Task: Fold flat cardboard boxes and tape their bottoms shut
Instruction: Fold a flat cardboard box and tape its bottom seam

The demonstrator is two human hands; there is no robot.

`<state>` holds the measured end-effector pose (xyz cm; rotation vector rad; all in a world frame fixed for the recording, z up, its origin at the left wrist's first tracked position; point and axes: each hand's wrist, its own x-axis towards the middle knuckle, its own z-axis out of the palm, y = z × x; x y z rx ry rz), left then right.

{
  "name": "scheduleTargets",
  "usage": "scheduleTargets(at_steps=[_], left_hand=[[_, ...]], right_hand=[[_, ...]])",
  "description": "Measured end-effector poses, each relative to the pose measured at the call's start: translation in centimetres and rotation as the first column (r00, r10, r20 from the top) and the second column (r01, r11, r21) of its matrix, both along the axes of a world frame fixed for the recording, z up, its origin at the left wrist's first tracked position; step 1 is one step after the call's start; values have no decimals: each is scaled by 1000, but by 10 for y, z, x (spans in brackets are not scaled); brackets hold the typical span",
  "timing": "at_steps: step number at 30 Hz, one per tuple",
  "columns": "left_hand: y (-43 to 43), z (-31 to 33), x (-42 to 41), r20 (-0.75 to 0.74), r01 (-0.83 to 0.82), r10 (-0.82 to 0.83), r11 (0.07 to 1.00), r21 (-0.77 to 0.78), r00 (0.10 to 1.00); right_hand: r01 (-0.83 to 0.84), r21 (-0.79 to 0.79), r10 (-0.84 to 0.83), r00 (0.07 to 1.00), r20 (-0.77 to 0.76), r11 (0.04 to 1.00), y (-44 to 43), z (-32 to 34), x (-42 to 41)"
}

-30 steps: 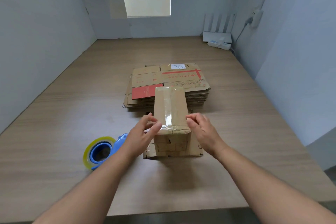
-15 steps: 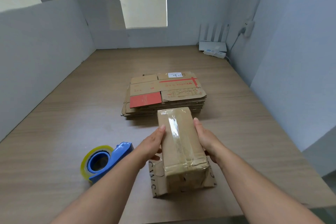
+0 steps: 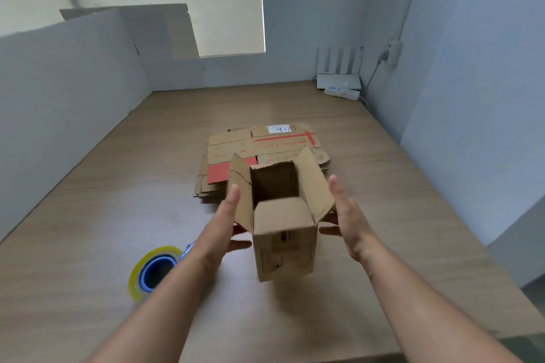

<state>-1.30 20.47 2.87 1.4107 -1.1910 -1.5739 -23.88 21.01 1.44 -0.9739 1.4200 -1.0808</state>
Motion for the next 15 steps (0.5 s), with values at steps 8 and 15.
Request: scheduleTargets(at_steps=[8, 15], left_hand=[[7, -15, -2, 458, 43, 79, 967, -250, 885], [-3, -4, -15, 713, 228, -25, 955, -191, 701]], right_hand=[[14, 4, -13, 972, -235, 1000, 1, -17, 11], [-81, -15, 74, 955, -289, 997, -6, -17, 14]])
